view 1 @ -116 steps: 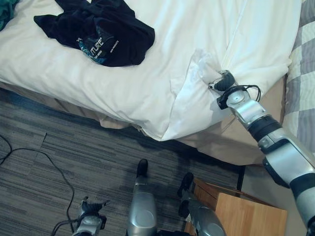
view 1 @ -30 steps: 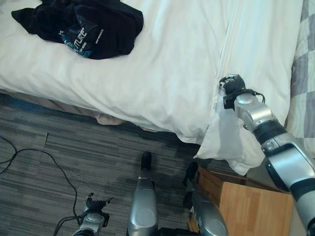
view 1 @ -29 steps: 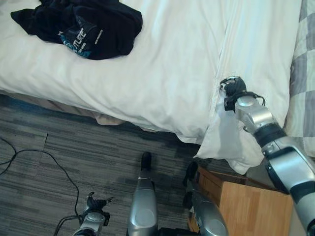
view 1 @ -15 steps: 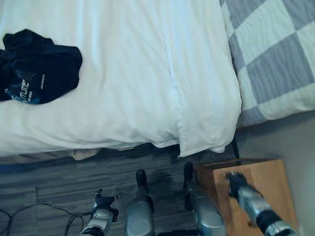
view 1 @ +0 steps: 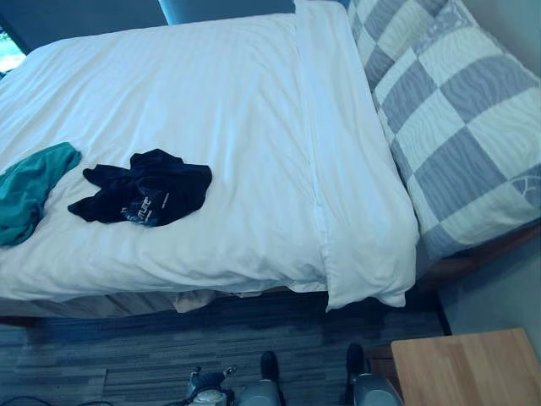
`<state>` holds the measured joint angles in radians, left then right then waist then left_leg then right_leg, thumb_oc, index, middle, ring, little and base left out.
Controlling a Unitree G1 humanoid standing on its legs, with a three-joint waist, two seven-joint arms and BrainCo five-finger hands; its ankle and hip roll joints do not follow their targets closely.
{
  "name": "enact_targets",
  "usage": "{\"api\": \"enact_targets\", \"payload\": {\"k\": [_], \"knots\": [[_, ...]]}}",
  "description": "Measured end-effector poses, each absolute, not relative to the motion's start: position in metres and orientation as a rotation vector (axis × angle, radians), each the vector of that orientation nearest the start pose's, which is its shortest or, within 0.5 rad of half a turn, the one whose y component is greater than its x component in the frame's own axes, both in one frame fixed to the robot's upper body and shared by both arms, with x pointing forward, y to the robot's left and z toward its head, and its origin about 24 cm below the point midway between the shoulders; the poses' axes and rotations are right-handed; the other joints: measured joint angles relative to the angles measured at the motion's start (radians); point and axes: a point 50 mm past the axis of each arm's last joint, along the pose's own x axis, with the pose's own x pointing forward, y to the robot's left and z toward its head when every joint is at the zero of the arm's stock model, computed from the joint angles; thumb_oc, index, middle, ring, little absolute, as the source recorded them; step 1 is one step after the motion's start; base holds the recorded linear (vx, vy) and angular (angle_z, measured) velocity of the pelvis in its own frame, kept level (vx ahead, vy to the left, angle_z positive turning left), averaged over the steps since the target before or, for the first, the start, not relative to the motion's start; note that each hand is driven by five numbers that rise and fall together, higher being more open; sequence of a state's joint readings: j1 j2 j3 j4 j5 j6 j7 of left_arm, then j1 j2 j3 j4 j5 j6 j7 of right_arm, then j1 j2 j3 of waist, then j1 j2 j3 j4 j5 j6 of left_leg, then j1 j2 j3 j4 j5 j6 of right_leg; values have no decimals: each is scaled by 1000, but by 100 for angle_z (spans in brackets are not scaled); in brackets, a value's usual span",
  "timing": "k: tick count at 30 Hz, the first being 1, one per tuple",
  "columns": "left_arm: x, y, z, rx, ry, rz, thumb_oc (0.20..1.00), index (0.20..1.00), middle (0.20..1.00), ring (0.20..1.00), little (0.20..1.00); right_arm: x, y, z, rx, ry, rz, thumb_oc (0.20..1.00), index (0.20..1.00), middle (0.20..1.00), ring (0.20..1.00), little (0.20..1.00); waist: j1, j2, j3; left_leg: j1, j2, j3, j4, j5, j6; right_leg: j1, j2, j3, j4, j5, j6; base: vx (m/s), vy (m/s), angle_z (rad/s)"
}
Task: Tidy up the quilt and then pick up the clothes from the bed and put them into the laundry hamper.
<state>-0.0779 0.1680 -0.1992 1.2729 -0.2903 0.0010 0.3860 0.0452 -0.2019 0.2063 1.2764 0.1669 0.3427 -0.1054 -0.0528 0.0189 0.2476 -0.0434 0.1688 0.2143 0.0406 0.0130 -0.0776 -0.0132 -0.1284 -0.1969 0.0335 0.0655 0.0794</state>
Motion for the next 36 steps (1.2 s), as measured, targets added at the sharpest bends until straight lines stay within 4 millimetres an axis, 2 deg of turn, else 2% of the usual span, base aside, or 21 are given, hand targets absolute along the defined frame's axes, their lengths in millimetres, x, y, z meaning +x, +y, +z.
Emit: {"api": "enact_targets", "payload": {"k": [3, 5, 7, 9, 10, 11, 13, 14, 16, 17, 19, 20, 21, 22, 24, 25, 27, 31, 32, 34, 36], "knots": [[95, 232, -160, 266, 1224, 498, 1000, 1000, 1000, 1000, 1000, 8, -229, -172, -270, 1729, -158, 1000, 1000, 1000, 1000, 1000, -24, -35, -1, -38, 75, 65, 154, -20, -9, 23, -52, -57, 17, -7, -11, 164, 423, 56], [82, 237, -162, 200, 1269, 575, 1000, 1000, 1000, 1000, 1000, 10, -240, -169, -246, 1720, -213, 1000, 1000, 1000, 1000, 1000, -26, -55, -8, -36, 98, -20, 166, -25, -34, 25, -80, -57, 16, -13, -2, 131, 390, 9], [64, 238, -165, 122, 1314, 661, 1000, 1000, 1000, 1000, 1000, 24, -265, -162, -263, 1658, -298, 1000, 1000, 1000, 1000, 1000, -24, -36, -20, -1, 131, -155, 104, -28, -42, 0, -106, -4, 35, -23, 14, 160, 493, -25], [58, 233, -166, 84, 1324, 711, 1000, 1000, 1000, 1000, 1000, 30, -282, -156, -296, 1620, -346, 1000, 1000, 1000, 1000, 1000, -24, -10, -32, 9, 140, -211, 66, -54, 2, -40, -115, 56, 70, -45, 48, 250, 853, -7], [56, 241, -164, 43, 1293, 803, 1000, 1000, 1000, 1000, 1000, 36, -275, -159, -218, 1577, -390, 1000, 1000, 1000, 1000, 1000, -17, -60, -32, -28, 62, -228, 131, -58, -113, -77, -184, 167, 121, -77, 61, 184, 809, 29], [51, 248, -163, 47, 1294, 842, 1000, 1000, 1000, 1000, 1000, 31, -264, -163, -169, 1591, -399, 1000, 1000, 1000, 1000, 1000, -14, -104, -33, -69, 11, -227, 202, -90, -90, -85, -216, 219, 122, -99, 36, 159, 792, 39], [51, 251, -162, 81, 1302, 849, 1000, 1000, 1000, 1000, 1000, 28, -247, -168, -98, 1598, -402, 1000, 1000, 1000, 1000, 1000, 5, -127, -26, -156, -28, -212, 348, -164, -42, -76, -250, 236, 119, -121, -13, 184, 835, 38], [46, 259, -160, 146, 1310, 828, 1000, 1000, 1000, 1000, 1000, 20, -229, -173, -68, 1618, -384, 1000, 1000, 1000, 1000, 1000, 15, -141, -28, -220, -48, -190, 460, -220, -12, -49, -273, 246, 131, -58, -45, 175, 773, 53], [46, 254, -161, 248, 1311, 718, 1000, 1000, 1000, 1000, 1000, 14, -221, -175, -62, 1624, -398, 1000, 1000, 1000, 1000, 1000, 33, -123, -19, -234, -94, -214, 495, -242, 11, -87, -309, 238, 200, 16, 1, 119, 496, 57], [42, 248, -163, 301, 1317, 657, 1000, 1000, 1000, 1000, 1000, 13, -217, -175, -36, 1621, -411, 1000, 1000, 1000, 1000, 1000, 23, -96, -25, -237, -110, -198, 478, -227, 35, -136, -325, 248, 356, 22, 3, 199, 638, 50], [46, 247, -163, 371, 1307, 538, 1000, 1000, 1000, 1000, 1000, 20, -216, -175, -89, 1592, -372, 1000, 1000, 1000, 1000, 1000, 47, -69, -28, -193, -147, -107, 364, -200, 55, -209, -346, 251, 355, 273, -23, 270, 604, -11], [47, 246, -164, 378, 1306, 513, 1000, 1000, 1000, 1000, 1000, 28, -220, -174, -121, 1564, -368, 1000, 1000, 1000, 1000, 1000, 44, -35, -22, -180, -139, -126, 312, -170, 76, -245, -323, 285, 372, 262, 6, 244, 443, -54], [49, 251, -162, 384, 1318, 504, 1000, 1000, 1000, 1000, 1000, 40, -223, -173, -132, 1532, -388, 1000, 1000, 1000, 1000, 1000, 26, 13, -2, -136, -131, -127, 235, -140, 106, -258, -229, 312, 402, 88, 83, 169, 372, -42], [45, 252, -163, 377, 1341, 512, 1000, 1000, 1000, 1000, 1000, 42, -228, -171, -130, 1524, -412, 1000, 1000, 1000, 1000, 1000, 20, 29, -7, -103, -127, -113, 167, -128, 109, -260, -171, 309, 400, 9, 80, 126, 382, -40], [41, 257, -162, 383, 1359, 524, 1000, 1000, 1000, 1000, 1000, 41, -232, -170, -142, 1524, -429, 1000, 1000, 1000, 1000, 1000, 2, 24, -10, -76, -129, -93, 109, -95, 121, -263, -113, 255, 398, -42, 74, 112, 273, -65], [31, 267, -160, 385, 1399, 556, 1000, 1000, 1000, 1000, 1000, 64, -231, -168, -169, 1463, -394, 1000, 1000, 1000, 1000, 1000, 0, 8, -3, -19, -132, -10, -3, -49, 140, -322, -4, 121, 371, -100, 44, 128, 169, -97], [48, 259, -161, 354, 1375, 553, 1000, 1000, 1000, 1000, 1000, 66, -232, -167, -162, 1431, -385, 1000, 1000, 1000, 1000, 1000, -53, -15, 7, -21, -150, -29, -24, -46, 145, -316, 62, 104, 249, -86, 76, 106, 105, -27], [100, 238, -157, 348, 1215, 450, 1000, 1000, 1000, 1000, 1000, 36, -228, -172, -143, 1508, -373, 1000, 1000, 1000, 1000, 1000, -107, -56, 10, -18, -165, -96, -20, -32, 125, -266, 98, 138, 214, -89, 31, 233, 140, 77], [105, 232, -157, 370, 1196, 412, 1000, 1000, 1000, 1000, 1000, 31, -227, -173, -146, 1519, -378, 1000, 1000, 1000, 1000, 1000, -115, -54, 8, -4, -166, -85, -12, -37, 112, -255, 95, 123, 206, -91, 26, 204, 174, 75], [112, 223, -157, 414, 1160, 353, 1000, 1000, 1000, 1000, 1000, 41, -243, -168, -182, 1491, -414, 1000, 1000, 1000, 1000, 1000, -122, -26, 5, -9, -107, 3, 175, -120, 64, -238, 77, 78, 264, -138, -62, 465, 471, 37], [110, 225, -157, 362, 1174, 415, 1000, 1000, 1000, 1000, 1000, 46, -252, -165, -169, 1466, -447, 1000, 1000, 1000, 1000, 1000, -139, -17, 5, -7, -62, 53, 246, -158, 45, -202, 53, 53, 267, -146, -105, 295, 335, 37]]}}
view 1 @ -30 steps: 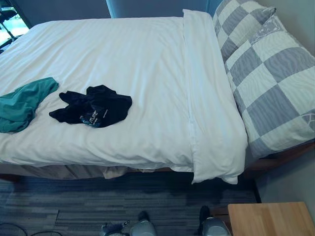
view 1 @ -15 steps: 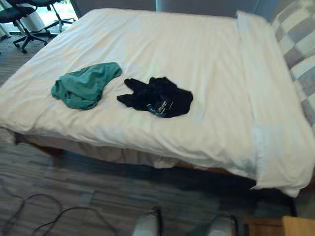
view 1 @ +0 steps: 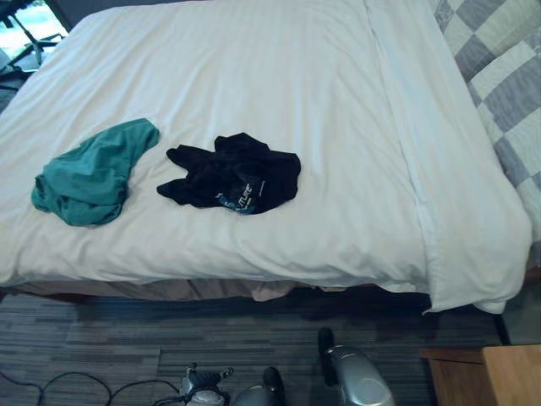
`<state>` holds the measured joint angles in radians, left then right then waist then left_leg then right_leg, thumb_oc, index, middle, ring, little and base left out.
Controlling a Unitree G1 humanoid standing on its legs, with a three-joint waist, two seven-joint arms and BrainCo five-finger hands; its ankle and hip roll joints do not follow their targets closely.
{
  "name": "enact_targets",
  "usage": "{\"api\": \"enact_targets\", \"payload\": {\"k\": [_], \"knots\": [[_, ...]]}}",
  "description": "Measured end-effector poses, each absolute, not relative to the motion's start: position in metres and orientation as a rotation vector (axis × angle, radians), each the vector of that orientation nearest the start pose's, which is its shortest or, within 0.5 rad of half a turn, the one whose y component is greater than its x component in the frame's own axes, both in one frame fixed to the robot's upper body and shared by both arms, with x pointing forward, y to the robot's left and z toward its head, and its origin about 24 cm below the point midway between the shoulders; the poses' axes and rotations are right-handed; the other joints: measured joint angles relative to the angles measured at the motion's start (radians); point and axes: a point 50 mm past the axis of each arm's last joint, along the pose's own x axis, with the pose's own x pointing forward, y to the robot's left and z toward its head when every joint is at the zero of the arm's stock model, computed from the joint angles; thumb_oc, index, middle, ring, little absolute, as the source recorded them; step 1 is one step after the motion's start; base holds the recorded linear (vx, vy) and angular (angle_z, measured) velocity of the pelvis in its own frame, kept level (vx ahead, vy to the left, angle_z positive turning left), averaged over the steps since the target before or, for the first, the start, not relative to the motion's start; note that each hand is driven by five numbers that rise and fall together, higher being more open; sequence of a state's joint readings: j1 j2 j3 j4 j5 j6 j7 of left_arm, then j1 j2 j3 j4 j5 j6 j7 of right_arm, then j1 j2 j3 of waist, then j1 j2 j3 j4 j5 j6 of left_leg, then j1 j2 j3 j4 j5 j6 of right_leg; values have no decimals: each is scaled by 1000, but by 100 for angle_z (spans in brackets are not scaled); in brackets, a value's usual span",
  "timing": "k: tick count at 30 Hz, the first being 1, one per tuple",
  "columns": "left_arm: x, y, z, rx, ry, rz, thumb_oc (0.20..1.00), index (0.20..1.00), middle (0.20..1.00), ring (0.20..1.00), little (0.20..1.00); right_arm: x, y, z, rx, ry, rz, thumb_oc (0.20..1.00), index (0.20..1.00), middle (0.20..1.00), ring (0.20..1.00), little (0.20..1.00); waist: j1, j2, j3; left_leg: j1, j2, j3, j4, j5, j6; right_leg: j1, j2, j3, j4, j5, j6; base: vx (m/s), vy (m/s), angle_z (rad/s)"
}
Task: Tidy up the quilt and then pick up the clothes from the bed and put them into the laundry hamper.
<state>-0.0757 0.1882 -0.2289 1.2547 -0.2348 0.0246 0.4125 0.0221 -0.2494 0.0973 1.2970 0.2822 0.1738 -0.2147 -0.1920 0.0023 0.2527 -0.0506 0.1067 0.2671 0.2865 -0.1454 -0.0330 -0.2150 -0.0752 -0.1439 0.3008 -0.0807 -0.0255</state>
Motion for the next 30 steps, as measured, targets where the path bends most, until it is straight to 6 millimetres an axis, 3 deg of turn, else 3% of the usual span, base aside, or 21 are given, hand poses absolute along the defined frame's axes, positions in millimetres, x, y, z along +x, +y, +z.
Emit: {"api": "enact_targets", "payload": {"k": [4, 5, 8, 9, 11, 12, 13, 14, 15, 16, 17, 18, 19, 21, 22, 24, 25, 26, 27, 28, 30], "knots": [[78, 240, -160, 236, 1277, 682, 1000, 1000, 1000, 1000, 1000, 58, -265, -160, -182, 1387, -462, 1000, 1000, 1000, 1000, 1000, 36, 32, -45, 63, 151, -122, -219, 55, -51, 6, 13, 28, 28, -24, -9, 266, 400, -14], [67, 244, -161, 237, 1318, 738, 1000, 1000, 1000, 1000, 1000, 66, -264, -159, -177, 1356, -450, 1000, 1000, 1000, 1000, 1000, 42, 29, -47, 48, 219, -198, -228, 96, -82, 5, 5, 41, 39, -42, 22, 352, 646, -29], [50, 250, -161, 257, 1338, 815, 1000, 1000, 1000, 1000, 1000, 66, -266, -159, -177, 1345, -452, 1000, 1000, 1000, 1000, 1000, 62, -6, -48, 53, 295, -321, -234, 111, -100, -35, -34, 110, 161, -99, 73, 262, 559, -35], [46, 250, -161, 275, 1342, 804, 1000, 1000, 1000, 1000, 1000, 63, -268, -158, -185, 1355, -457, 1000, 1000, 1000, 1000, 1000, 65, -12, -50, 45, 288, -347, -227, 110, -102, -34, -52, 120, 172, -107, 94, 329, 971, -22], [43, 249, -162, 318, 1345, 768, 1000, 1000, 1000, 1000, 1000, 54, -278, -156, -216, 1395, -482, 1000, 1000, 1000, 1000, 1000, 74, -5, -55, 20, 237, -392, -228, 130, -64, -25, -91, 162, 174, -108, 161, 258, 948, -17], [47, 255, -159, 374, 1326, 732, 1000, 1000, 1000, 1000, 1000, 46, -278, -157, -207, 1411, -496, 1000, 1000, 1000, 1000, 1000, 82, -29, -56, -14, 173, -376, -143, 60, -181, -7, -163, 191, 164, -97, 209, 184, 760, 7], [51, 259, -158, 419, 1309, 701, 1000, 1000, 1000, 1000, 1000, 38, -272, -160, -194, 1434, -489, 1000, 1000, 1000, 1000, 1000, 71, -52, -62, -30, 122, -382, -116, 49, -181, 6, -196, 210, 152, -82, 194, 146, 648, 55], [55, 266, -155, 463, 1291, 673, 1000, 1000, 1000, 1000, 1000, 26, -263, -164, -171, 1467, -489, 1000, 1000, 1000, 1000, 1000, 59, -79, -67, -62, 62, -384, -68, 30, -140, 46, -241, 227, 109, -38, 169, 121, 638, 92], [63, 267, -154, 536, 1257, 593, 1000, 1000, 1000, 1000, 1000, 11, -258, -166, -145, 1509, -508, 1000, 1000, 1000, 1000, 1000, 58, -77, -67, -88, 10, -406, -23, 14, -114, 49, -273, 280, 98, 66, 140, 160, 623, 81], [65, 269, -153, 551, 1246, 579, 1000, 1000, 1000, 1000, 1000, 7, -256, -166, -139, 1521, -504, 1000, 1000, 1000, 1000, 1000, 63, -72, -65, -86, -17, -400, -22, 11, -94, 50, -284, 305, 84, 130, 128, 225, 714, 46], [68, 271, -152, 577, 1233, 543, 1000, 1000, 1000, 1000, 1000, 3, -254, -167, -136, 1535, -500, 1000, 1000, 1000, 1000, 1000, 64, -54, -69, -83, -46, -384, -33, 13, -61, 43, -311, 321, 62, 249, 100, 204, 491, 1], [65, 276, -151, 575, 1239, 531, 1000, 1000, 1000, 1000, 1000, 4, -252, -168, -134, 1528, -496, 1000, 1000, 1000, 1000, 1000, 64, -36, -66, -62, -64, -344, -56, 28, -22, 29, -340, 310, 65, 328, 109, 173, 360, -16], [60, 276, -152, 568, 1257, 522, 1000, 1000, 1000, 1000, 1000, 6, -250, -168, -131, 1523, -489, 1000, 1000, 1000, 1000, 1000, 69, -24, -66, -47, -73, -325, -80, 36, -10, 10, -341, 308, 89, 305, 130, 196, 264, -39], [43, 278, -154, 549, 1332, 518, 1000, 1000, 1000, 1000, 1000, 16, -248, -168, -131, 1501, -475, 1000, 1000, 1000, 1000, 1000, 71, 42, -71, 29, -71, -281, -198, 85, 25, 8, -254, 212, 110, 136, 170, 187, 258, -63], [38, 277, -155, 539, 1353, 519, 1000, 1000, 1000, 1000, 1000, 21, -247, -169, -142, 1491, -457, 1000, 1000, 1000, 1000, 1000, 71, 57, -75, 50, -67, -257, -238, 98, 33, 8, -214, 157, 107, 95, 180, 77, 211, -101], [20, 274, -158, 494, 1420, 552, 1000, 1000, 1000, 1000, 1000, 46, -241, -168, -155, 1422, -397, 1000, 1000, 1000, 1000, 1000, 80, 66, -66, 106, -56, -173, -327, 126, 43, -32, -97, -8, 130, -9, 129, 31, 88, -118], [25, 273, -158, 481, 1411, 561, 1000, 1000, 1000, 1000, 1000, 57, -238, -167, -161, 1382, -370, 1000, 1000, 1000, 1000, 1000, 72, 56, -57, 106, -62, -160, -342, 128, 46, -46, -25, -39, 110, -27, 99, 32, -19, -55], [37, 269, -158, 468, 1379, 556, 1000, 1000, 1000, 1000, 1000, 59, -238, -167, -159, 1372, -363, 1000, 1000, 1000, 1000, 1000, 59, 43, -44, 105, -68, -168, -344, 130, 44, -47, 9, -36, 98, -30, 94, 49, -5, 14], [62, 266, -156, 448, 1299, 561, 1000, 1000, 1000, 1000, 1000, 58, -234, -168, -161, 1377, -341, 1000, 1000, 1000, 1000, 1000, 54, 34, -32, 97, -68, -194, -347, 135, 33, -52, 81, -7, 58, -34, 79, 66, 75, 64], [77, 263, -154, 424, 1246, 566, 1000, 1000, 1000, 1000, 1000, 52, -231, -169, -170, 1396, -323, 1000, 1000, 1000, 1000, 1000, 43, 24, -36, 72, -69, -213, -341, 123, 22, -49, 104, 10, 15, -34, 75, 93, 126, 104], [110, 251, -149, 341, 1122, 562, 1000, 1000, 1000, 1000, 1000, 40, -229, -171, -190, 1432, -324, 1000, 1000, 1000, 1000, 1000, 28, -16, -32, 36, -68, -199, -248, 94, 3, -10, 92, -4, -61, 25, -16, 121, 146, 101]]}}
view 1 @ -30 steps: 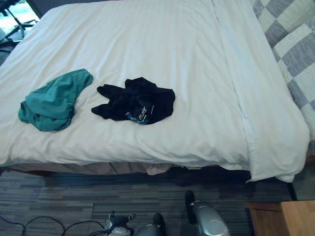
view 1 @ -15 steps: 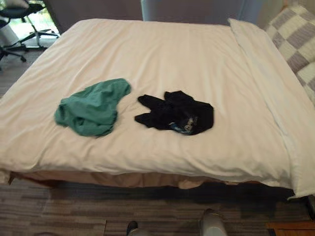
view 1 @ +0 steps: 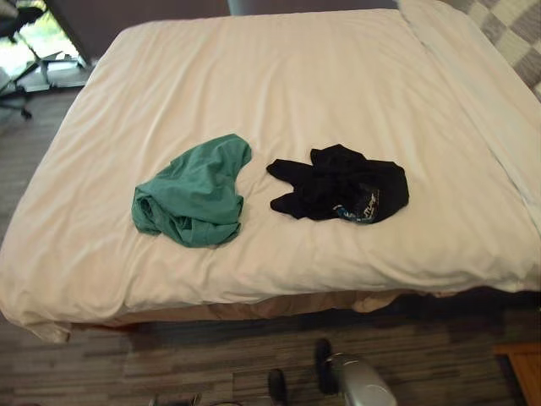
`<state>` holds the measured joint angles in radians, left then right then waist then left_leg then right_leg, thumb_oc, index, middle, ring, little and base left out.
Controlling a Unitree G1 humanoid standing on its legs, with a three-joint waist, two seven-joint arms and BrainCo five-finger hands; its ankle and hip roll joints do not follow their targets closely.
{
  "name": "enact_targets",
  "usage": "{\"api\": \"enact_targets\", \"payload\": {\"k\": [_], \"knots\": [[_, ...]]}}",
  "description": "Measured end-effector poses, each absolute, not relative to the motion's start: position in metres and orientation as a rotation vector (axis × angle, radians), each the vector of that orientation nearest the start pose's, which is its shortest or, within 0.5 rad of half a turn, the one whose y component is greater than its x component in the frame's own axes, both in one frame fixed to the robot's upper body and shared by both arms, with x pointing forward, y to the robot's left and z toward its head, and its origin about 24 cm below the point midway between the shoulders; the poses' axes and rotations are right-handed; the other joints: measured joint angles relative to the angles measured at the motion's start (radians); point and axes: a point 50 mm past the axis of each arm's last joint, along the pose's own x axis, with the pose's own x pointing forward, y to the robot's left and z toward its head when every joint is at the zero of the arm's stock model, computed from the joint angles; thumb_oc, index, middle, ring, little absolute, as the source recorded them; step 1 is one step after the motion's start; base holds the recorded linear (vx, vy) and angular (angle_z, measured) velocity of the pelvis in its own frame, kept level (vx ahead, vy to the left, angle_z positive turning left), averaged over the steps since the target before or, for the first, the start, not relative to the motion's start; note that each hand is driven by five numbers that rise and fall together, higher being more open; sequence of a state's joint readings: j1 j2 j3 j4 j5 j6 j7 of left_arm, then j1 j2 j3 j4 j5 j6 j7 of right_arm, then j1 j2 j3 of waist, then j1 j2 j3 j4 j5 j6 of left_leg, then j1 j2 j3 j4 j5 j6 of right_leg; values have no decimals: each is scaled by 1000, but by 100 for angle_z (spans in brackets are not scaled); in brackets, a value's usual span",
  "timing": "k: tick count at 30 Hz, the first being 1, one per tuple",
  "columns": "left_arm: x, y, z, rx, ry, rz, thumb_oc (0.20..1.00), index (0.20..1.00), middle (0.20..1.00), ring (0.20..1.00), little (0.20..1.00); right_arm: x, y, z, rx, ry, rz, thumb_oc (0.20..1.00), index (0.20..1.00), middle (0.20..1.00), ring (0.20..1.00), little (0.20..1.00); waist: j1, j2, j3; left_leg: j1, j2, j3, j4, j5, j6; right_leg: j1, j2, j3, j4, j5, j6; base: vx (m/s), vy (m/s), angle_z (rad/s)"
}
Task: Tidy up the quilt and then pick up the clothes from the bed and put them into the laundry hamper.
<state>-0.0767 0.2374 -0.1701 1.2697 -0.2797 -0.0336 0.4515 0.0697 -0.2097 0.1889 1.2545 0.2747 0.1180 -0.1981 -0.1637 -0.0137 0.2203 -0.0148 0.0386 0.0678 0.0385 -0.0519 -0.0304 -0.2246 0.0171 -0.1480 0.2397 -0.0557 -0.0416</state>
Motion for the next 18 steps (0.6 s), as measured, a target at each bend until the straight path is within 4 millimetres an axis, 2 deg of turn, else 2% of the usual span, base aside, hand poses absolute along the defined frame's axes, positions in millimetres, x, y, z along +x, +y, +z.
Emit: {"api": "enact_targets", "payload": {"k": [1, 2, 3, 5, 7, 9, 11, 13, 14, 15, 16, 18], "knots": [[114, 242, -150, 275, 1090, 565, 1000, 1000, 1000, 1000, 1000, 42, -235, -170, -201, 1436, -360, 1000, 1000, 1000, 1000, 1000, 19, -8, 5, -43, 13, 27, 111, -7, -13, 15, -7, 11, -2, -13, -21, 144, 162, 24], [114, 238, -151, 229, 1078, 586, 1000, 1000, 1000, 1000, 1000, 51, -240, -168, -190, 1410, -387, 1000, 1000, 1000, 1000, 1000, 29, -15, 12, -58, 9, 26, 167, -13, -17, 33, -15, 27, -10, -11, -31, 151, 179, -25], [109, 236, -153, 184, 1082, 617, 1000, 1000, 1000, 1000, 1000, 59, -245, -165, -196, 1378, -395, 1000, 1000, 1000, 1000, 1000, 35, -15, 13, -50, 18, 25, 171, -18, -24, 55, -22, 33, -22, -1, -43, 154, 244, -29], [98, 236, -155, 132, 1087, 662, 1000, 1000, 1000, 1000, 1000, 72, -254, -161, -202, 1315, -413, 1000, 1000, 1000, 1000, 1000, 28, -2, 10, -27, 85, 37, 112, -16, -28, 92, -26, 17, -53, 1, -40, 159, 246, -1], [99, 241, -152, 79, 1044, 723, 1000, 1000, 1000, 1000, 1000, 79, -259, -157, -142, 1261, -472, 1000, 1000, 1000, 1000, 1000, 33, 22, -5, 16, 157, 29, 7, 3, -51, 118, -21, 20, -75, 0, -38, 104, 172, 5], [103, 244, -150, 65, 1019, 734, 1000, 1000, 1000, 1000, 1000, 89, -264, -153, -115, 1210, -515, 1000, 1000, 1000, 1000, 1000, 33, 37, -10, 40, 195, 34, -29, 24, -61, 124, -25, 26, -70, 6, -32, 94, 226, -8], [109, 246, -148, 62, 1003, 736, 1000, 1000, 1000, 1000, 1000, 92, -272, -150, -87, 1177, -572, 1000, 1000, 1000, 1000, 1000, 31, 50, -19, 64, 205, 42, -54, 50, -61, 131, -32, 25, -67, 6, -32, 101, 214, 0], [114, 246, -146, 53, 985, 735, 1000, 1000, 1000, 1000, 1000, 93, -282, -146, -73, 1144, -615, 1000, 1000, 1000, 1000, 1000, 31, 65, -25, 71, 202, 56, -52, 128, -39, 127, -27, 26, -54, -2, -9, 68, 111, 4], [117, 248, -145, 43, 976, 745, 1000, 1000, 1000, 1000, 1000, 93, -283, -145, -69, 1133, -628, 1000, 1000, 1000, 1000, 1000, 28, 65, -27, 77, 202, 59, -58, 105, -59, 124, -30, 28, -41, -7, 2, 102, 146, 12], [125, 254, -140, 37, 941, 758, 1000, 1000, 1000, 1000, 1000, 92, -281, -146, -54, 1125, -641, 1000, 1000, 1000, 1000, 1000, 31, 33, -32, 89, 175, 59, -76, 103, -62, 115, -61, 37, -20, -14, 30, 111, 168, 18], [129, 262, -136, 25, 913, 790, 1000, 1000, 1000, 1000, 1000, 94, -281, -144, -21, 1085, -679, 1000, 1000, 1000, 1000, 1000, 34, 16, -43, 90, 151, 57, -97, 99, -57, 118, -89, 40, -30, -6, 65, 98, 153, 18], [128, 279, -127, 22, 867, 882, 1000, 1000, 1000, 1000, 1000, 98, -284, -139, -16, 1014, -721, 1000, 1000, 1000, 1000, 1000, 34, 1, -47, 103, 119, 56, -111, 98, -45, 125, -115, 50, -46, 6, 97, 41, 81, 4]]}}
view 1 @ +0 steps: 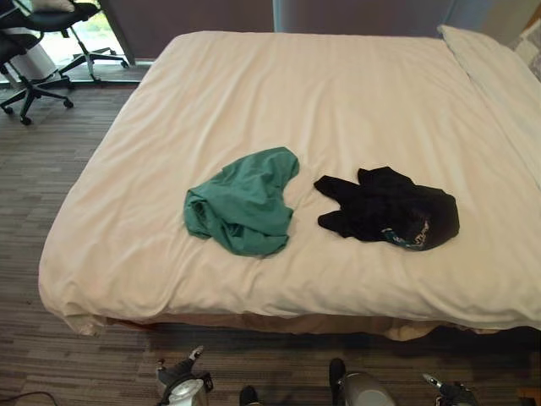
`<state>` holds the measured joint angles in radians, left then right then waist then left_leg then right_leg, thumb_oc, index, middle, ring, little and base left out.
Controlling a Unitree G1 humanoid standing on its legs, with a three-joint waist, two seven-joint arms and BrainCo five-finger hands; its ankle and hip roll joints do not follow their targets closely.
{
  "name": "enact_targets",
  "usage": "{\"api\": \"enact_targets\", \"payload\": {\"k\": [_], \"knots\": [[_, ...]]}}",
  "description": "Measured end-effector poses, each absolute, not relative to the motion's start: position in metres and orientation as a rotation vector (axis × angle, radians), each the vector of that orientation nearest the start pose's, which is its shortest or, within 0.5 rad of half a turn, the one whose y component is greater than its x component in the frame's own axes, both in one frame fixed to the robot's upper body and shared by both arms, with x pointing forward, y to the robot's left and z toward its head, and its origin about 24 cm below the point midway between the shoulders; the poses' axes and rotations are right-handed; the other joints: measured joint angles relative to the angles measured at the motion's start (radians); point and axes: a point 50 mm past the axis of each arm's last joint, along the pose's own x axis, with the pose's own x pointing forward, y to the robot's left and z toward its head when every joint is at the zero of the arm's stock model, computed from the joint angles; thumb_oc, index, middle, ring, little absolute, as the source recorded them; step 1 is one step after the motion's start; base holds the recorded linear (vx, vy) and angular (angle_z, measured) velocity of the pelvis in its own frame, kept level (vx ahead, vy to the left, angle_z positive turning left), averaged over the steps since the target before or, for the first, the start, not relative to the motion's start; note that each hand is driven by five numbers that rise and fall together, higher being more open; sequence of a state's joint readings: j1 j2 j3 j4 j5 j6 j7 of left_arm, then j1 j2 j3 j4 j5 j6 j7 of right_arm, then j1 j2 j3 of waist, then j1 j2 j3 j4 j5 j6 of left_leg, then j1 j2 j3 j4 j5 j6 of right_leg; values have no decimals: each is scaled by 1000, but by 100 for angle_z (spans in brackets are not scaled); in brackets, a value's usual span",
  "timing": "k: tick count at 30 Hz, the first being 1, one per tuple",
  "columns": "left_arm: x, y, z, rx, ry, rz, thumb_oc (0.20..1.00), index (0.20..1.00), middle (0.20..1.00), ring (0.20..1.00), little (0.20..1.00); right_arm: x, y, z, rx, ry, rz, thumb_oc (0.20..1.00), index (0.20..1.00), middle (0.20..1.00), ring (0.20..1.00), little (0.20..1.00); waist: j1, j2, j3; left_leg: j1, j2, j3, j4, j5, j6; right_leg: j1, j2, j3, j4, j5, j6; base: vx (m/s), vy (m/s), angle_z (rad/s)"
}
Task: Tidy up the quilt and then pick up the clothes from the bed and put them into the laundry hamper.
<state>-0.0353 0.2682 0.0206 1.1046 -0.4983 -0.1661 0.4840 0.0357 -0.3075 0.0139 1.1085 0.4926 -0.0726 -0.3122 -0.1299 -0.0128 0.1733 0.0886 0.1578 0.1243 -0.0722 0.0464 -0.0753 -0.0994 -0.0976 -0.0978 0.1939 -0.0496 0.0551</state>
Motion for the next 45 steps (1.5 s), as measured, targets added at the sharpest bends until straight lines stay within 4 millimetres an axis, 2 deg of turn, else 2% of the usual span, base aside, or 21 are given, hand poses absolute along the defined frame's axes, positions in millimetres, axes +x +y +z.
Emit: {"api": "enact_targets", "payload": {"k": [3, 7, 10, 11, 12, 13, 15, 18, 20, 24, 26, 27, 28, 29, 30, 32, 33, 35, 38, 41, 45], "knots": [[133, 310, -100, 20, 721, 982, 1000, 1000, 1000, 1000, 1000, 114, -293, -116, 7, 838, -820, 1000, 1000, 1000, 1000, 1000, -1, -5, -4, 3, -27, 0, -6, -1, 15, 34, -26, 11, -68, 30, 47, 44, 75, 2], [153, 341, -32, 37, 444, 968, 1000, 1000, 1000, 1000, 1000, 129, -334, -42, -138, 506, -968, 1000, 1000, 1000, 1000, 1000, -1, 5, -5, 9, -38, 2, -10, 0, 23, 91, -27, 10, -167, 86, 70, 18, 26, 3], [163, 342, 47, 63, 184, 912, 1000, 1000, 1000, 1000, 1000, 120, -369, 27, -214, 269, -1086, 1000, 1000, 1000, 1000, 1000, 1, 1, -7, 11, -40, 1, -15, -7, 23, 119, -24, 5, -216, 106, 74, 50, 19, 4], [163, 346, 76, 136, 77, 919, 1000, 1000, 1000, 1000, 1000, 120, -384, 60, -291, 154, -1108, 1000, 1000, 1000, 1000, 1000, 2, 2, -13, 16, -39, 0, -14, -7, 23, 126, -22, 4, -220, 108, 77, 63, 7, -2], [162, 348, 87, 153, 53, 929, 1000, 1000, 1000, 1000, 1000, 123, -388, 73, -313, 124, -1097, 1000, 1000, 1000, 1000, 1000, 0, 1, -14, 19, -38, 1, -14, -7, 22, 129, -21, 6, -223, 110, 79, 91, 3, -15], [157, 353, 112, 218, -20, 943, 1000, 1000, 1000, 1000, 1000, 128, -392, 102, -366, 33, -1059, 1000, 1000, 1000, 1000, 1000, 0, 0, -16, 22, -36, -1, -15, -17, 20, 129, -21, 15, -230, 115, 77, 56, 3, -15], [163, 362, 124, 308, -41, 955, 1000, 1000, 1000, 1000, 1000, 148, -392, 127, -398, -23, -963, 1000, 1000, 1000, 1000, 1000, 1, -1, -24, 20, -35, 0, -15, -16, 20, 123, -14, 22, -233, 122, 73, 92, 12, -12], [177, 367, 119, 321, 19, 912, 1000, 1000, 1000, 1000, 1000, 186, -376, 134, -428, -21, -811, 1000, 1000, 1000, 1000, 1000, 3, -2, -27, 19, -33, -2, -15, -21, 14, 125, -16, 22, -236, 128, 72, 128, 18, -2], [218, 366, 103, 408, 157, 792, 1000, 1000, 1000, 1000, 1000, 250, -349, 130, -496, 80, -597, 1000, 1000, 1000, 1000, 1000, 21, -1, -35, 16, -31, -2, -15, -42, -8, 129, -16, 22, -256, 149, 70, 210, 15, 2], [249, 359, 84, 541, 255, 660, 1000, 1000, 1000, 1000, 1000, 292, -329, 123, -590, 166, -463, 1000, 1000, 1000, 1000, 1000, 57, -3, -37, 17, -30, 2, -9, -34, -17, 126, -11, 29, -274, 171, 64, 173, -35, -3], [263, 371, 80, 687, 326, 620, 1000, 1000, 1000, 1000, 1000, 318, -320, 123, -647, 226, -413, 1000, 1000, 1000, 1000, 1000, 65, -13, -36, 6, -28, 7, -9, 0, -2, 113, -11, 37, -274, 176, 62, -281, -367, -9], [269, 372, 88, 714, 301, 617, 1000, 1000, 1000, 1000, 1000, 322, -319, 127, -646, 220, -418, 1000, 1000, 1000, 1000, 1000, 67, -21, -34, -7, -27, 8, -9, 14, 2, 100, -9, 37, -274, 179, 62, -401, -445, -7], [290, 373, 109, 784, 244, 614, 1000, 1000, 1000, 1000, 1000, 336, -319, 132, -668, 235, -435, 1000, 1000, 1000, 1000, 1000, 71, -45, -27, -60, -18, 29, 14, 42, -2, 47, -1, 36, -256, 181, 66, -217, -268, -2], [306, 373, 135, 853, 201, 605, 1000, 1000, 1000, 1000, 1000, 346, -319, 137, -687, 257, -445, 1000, 1000, 1000, 1000, 1000, 81, -65, -18, -108, -8, 33, 37, 42, -3, 9, 3, 40, -249, 187, 67, -225, -340, -10], [324, 366, 181, 899, 51, 601, 1000, 1000, 1000, 1000, 1000, 355, -313, 153, -661, 212, -443, 1000, 1000, 1000, 1000, 1000, 91, -98, 1, -152, 8, 33, 37, 55, -15, -28, 20, 45, -271, 233, 53, -174, -335, -14], [355, 335, 252, 1035, -149, 551, 1000, 1000, 1000, 1000, 1000, 375, -294, 175, -669, 155, -424, 1000, 1000, 1000, 1000, 1000, 102, -155, 51, -199, 42, 30, 51, 76, -35, -71, 54, 46, -273, 253, 42, -42, -370, -15], [362, 317, 277, 1076, -257, 514, 1000, 1000, 1000, 1000, 1000, 382, -283, 188, -643, 100, -403, 1000, 1000, 1000, 1000, 1000, 98, -171, 77, -207, 62, 29, 54, 77, -47, -77, 71, 42, -273, 252, 42, 41, -308, -9], [370, 290, 304, 1181, -363, 440, 1000, 1000, 1000, 1000, 1000, 391, -266, 206, -645, 39, -367, 1000, 1000, 1000, 1000, 1000, 103, -188, 117, -209, 82, 28, 56, 74, -67, -81, 98, 47, -273, 252, 42, 39, -246, -16], [385, 265, 317, 1237, -381, 383, 1000, 1000, 1000, 1000, 1000, 404, -244, 210, -630, 48, -340, 1000, 1000, 1000, 1000, 1000, 104, -189, 140, -229, 117, 21, 63, 57, -98, -101, 134, 46, -274, 250, 42, 13, -183, -13], [397, 247, 322, 1247, -357, 359, 1000, 1000, 1000, 1000, 1000, 413, -216, 209, -594, 49, -305, 1000, 1000, 1000, 1000, 1000, 104, -184, 151, -278, 128, -1, 90, 59, -98, -136, 146, 43, -274, 260, 30, -77, -129, -5], [406, 251, 309, 1277, -227, 392, 1000, 1000, 1000, 1000, 1000, 421, -187, 202, -580, 60, -262, 1000, 1000, 1000, 1000, 1000, 105, -173, 165, -347, 124, -3, 106, 59, -98, -197, 142, 42, -273, 281, 2, -123, -49, 1]]}}
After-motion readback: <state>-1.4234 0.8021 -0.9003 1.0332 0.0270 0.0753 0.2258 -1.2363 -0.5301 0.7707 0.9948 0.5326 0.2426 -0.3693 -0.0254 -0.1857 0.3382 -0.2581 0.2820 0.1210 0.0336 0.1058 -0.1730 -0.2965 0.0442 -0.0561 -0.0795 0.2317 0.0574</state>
